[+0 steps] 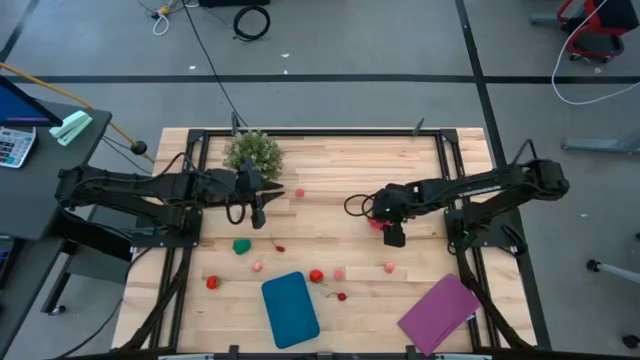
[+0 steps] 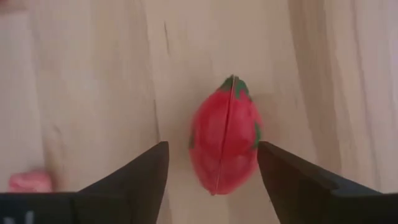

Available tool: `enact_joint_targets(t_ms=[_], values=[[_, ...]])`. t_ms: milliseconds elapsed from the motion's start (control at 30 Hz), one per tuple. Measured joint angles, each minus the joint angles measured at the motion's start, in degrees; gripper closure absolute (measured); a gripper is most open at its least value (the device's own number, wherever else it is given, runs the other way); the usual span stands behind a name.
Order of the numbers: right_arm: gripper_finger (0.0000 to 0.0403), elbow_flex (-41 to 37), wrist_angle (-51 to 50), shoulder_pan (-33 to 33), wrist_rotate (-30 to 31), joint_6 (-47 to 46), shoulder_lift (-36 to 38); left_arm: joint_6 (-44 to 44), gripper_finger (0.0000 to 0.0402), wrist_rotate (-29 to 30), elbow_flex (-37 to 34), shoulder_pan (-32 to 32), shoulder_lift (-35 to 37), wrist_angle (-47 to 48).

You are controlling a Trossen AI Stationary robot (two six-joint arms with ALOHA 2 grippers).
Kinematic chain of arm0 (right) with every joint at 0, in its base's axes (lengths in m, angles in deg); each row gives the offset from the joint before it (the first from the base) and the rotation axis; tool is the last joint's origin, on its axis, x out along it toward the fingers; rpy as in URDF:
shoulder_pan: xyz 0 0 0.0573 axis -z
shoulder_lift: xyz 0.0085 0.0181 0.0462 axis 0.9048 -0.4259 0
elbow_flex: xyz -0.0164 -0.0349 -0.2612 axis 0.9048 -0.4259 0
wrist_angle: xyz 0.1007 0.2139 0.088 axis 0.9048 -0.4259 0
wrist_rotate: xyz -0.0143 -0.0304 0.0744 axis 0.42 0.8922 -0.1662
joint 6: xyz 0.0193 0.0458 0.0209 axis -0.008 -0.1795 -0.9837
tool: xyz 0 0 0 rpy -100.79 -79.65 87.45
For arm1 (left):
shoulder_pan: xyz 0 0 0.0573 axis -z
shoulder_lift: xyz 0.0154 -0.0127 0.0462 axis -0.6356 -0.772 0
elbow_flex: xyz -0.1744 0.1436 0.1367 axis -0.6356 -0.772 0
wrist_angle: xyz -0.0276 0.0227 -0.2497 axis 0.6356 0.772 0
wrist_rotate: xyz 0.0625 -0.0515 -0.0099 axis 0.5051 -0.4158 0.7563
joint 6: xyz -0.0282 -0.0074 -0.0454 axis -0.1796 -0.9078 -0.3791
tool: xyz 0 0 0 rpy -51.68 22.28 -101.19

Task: Pick and placing Produce into tupperware
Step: Put the red dragon fruit into the blue bin

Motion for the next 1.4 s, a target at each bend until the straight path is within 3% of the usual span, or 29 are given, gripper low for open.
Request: enact_joint_targets(t_ms=[467,733,900,1000,1133,1267,1400], values=[[0.0150,0.04,4.26,0.35,-0.77,-0.09,-10.82,-0.02,0.0321,-0.02,0.00,0.02,0.00,-0.04],[0.0183,0.02,5.30,0.35,0.31,-0.68,-7.13,-0.04,0.0320,-0.02,0.00,0.02,0.00,-0.04],[0.0181,0.96,5.98,0.26,0.31,-2.56,-1.38,0.00,0.0323,-0.02,0.00,0.02,0.00,-0.06],[0.0175,2.63,12.00,-0.31,-2.37,-4.02,1.53,0.00,0.0327,-0.02,0.00,0.02,0.00,-0.11],[0.0179,4.65,24.63,-2.35,-11.33,-4.83,1.55,-0.02,0.0327,-0.02,0.00,0.02,0.00,-0.17],[0.0183,8.92,32.89,-6.36,-15.51,-4.15,-3.34,0.00,0.0324,-0.02,0.00,0.02,0.00,-0.17],[0.0177,16.49,33.50,-10.99,-15.56,1.05,-11.76,0.02,0.0327,-0.02,0.00,0.02,0.00,-0.19]])
